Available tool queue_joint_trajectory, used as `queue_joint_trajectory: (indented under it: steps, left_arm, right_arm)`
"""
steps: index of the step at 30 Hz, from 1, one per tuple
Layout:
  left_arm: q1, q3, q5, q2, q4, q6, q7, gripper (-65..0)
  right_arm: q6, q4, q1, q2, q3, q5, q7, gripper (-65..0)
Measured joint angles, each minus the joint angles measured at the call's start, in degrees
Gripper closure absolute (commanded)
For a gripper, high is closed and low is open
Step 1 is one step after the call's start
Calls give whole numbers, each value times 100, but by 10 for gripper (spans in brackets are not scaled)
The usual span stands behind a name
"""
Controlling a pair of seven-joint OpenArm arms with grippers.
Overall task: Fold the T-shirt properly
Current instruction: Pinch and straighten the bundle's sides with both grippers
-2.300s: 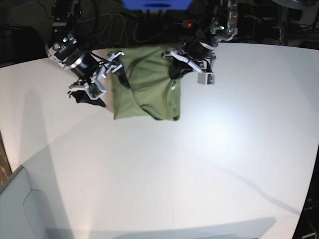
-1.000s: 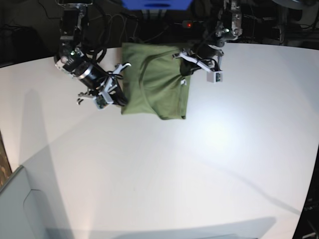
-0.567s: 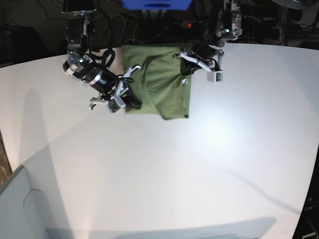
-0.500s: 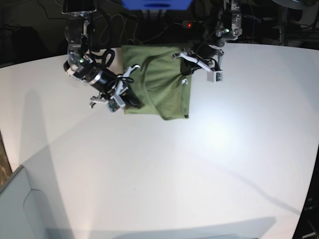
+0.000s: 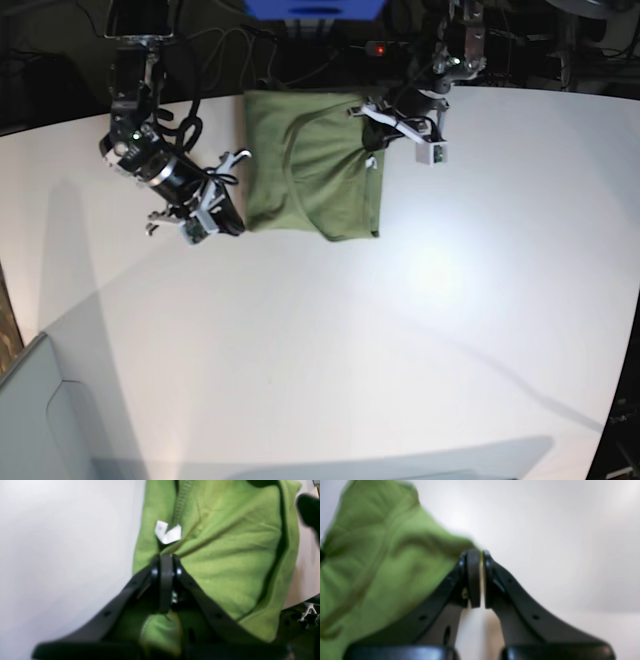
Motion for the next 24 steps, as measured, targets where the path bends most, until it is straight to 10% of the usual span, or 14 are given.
queue_joint_trajectory:
  steps: [4,12,24]
  left_arm:
    - [-4,0,0,0,44,2,66,-10]
    - [28,2,22,0,345,28,114,-331]
    - [131,-26,2,17,1071,28,63,-370]
  right_arm:
    - [4,247,-210,-2,4,0,-9,0]
    - [4,251,-297,4,4,-4,-39,0]
    - [2,260,-501,17,4,-2,-52,0]
